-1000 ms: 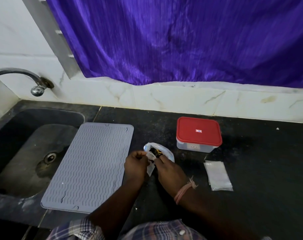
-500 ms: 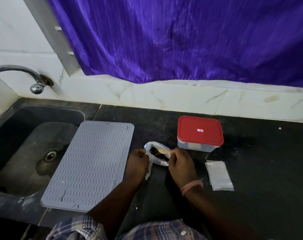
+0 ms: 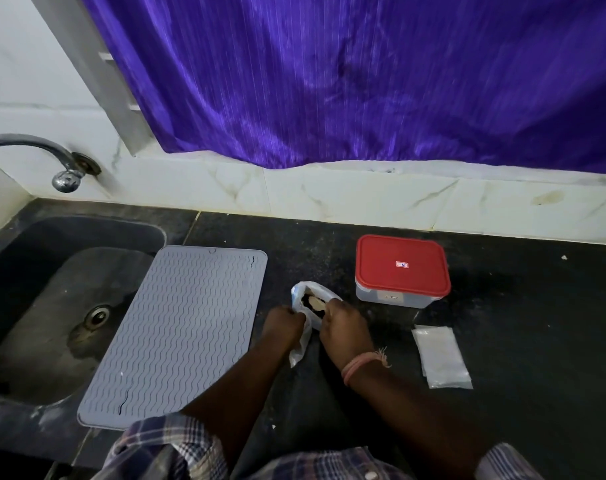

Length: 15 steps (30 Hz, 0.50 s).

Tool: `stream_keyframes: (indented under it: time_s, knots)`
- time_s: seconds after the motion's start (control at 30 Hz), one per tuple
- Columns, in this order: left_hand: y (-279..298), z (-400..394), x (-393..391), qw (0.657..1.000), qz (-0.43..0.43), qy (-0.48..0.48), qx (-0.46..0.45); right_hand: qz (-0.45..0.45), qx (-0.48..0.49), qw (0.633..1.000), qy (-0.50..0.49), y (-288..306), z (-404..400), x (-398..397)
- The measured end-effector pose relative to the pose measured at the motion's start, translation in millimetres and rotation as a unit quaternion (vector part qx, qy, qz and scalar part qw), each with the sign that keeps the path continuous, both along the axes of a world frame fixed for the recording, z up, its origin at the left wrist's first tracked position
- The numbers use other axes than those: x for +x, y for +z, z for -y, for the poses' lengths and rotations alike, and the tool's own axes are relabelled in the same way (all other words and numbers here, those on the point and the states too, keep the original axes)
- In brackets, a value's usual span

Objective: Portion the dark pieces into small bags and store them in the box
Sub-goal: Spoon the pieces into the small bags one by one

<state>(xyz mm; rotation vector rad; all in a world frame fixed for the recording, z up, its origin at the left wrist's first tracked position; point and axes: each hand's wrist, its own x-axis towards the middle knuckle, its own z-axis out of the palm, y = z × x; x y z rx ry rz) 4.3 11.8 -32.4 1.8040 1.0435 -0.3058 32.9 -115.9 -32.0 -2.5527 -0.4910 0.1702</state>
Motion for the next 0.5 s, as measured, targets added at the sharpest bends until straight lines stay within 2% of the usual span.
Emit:
stream_keyframes:
  time_s: [0.1, 0.3, 0.37, 0.43, 0.5]
  knots:
    - [-0.5, -0.6, 2.8, 0.999, 0.001, 0.003, -0.034, -0.035, -0.002, 0.999, -0.001, 2.7, -2.6, -0.4]
    - [-15.0, -10.0, 11.8, 0.996, 0.069, -0.012, -0.061, 0.002, -0.085, 0.996, 0.035, 9.9, 4.4, 0.8]
    - [-14.0, -9.9, 11.9, 0.994, 0.066, -0.015, -0.080, -0.007, -0.103, 0.994, 0.036, 10.3, 4.7, 2.4]
    - [-15.2, -10.0, 13.0, 0.994, 0.054, -0.018, -0.092, -0.032, -0.075, 0.997, 0.019, 10.5, 0.8, 4.2]
    - [-17.2, -9.7, 14.3, 0.994, 0.051, -0.026, -0.092, -0.067, -0.028, 0.997, -0.038, 14.0, -5.4, 5.4]
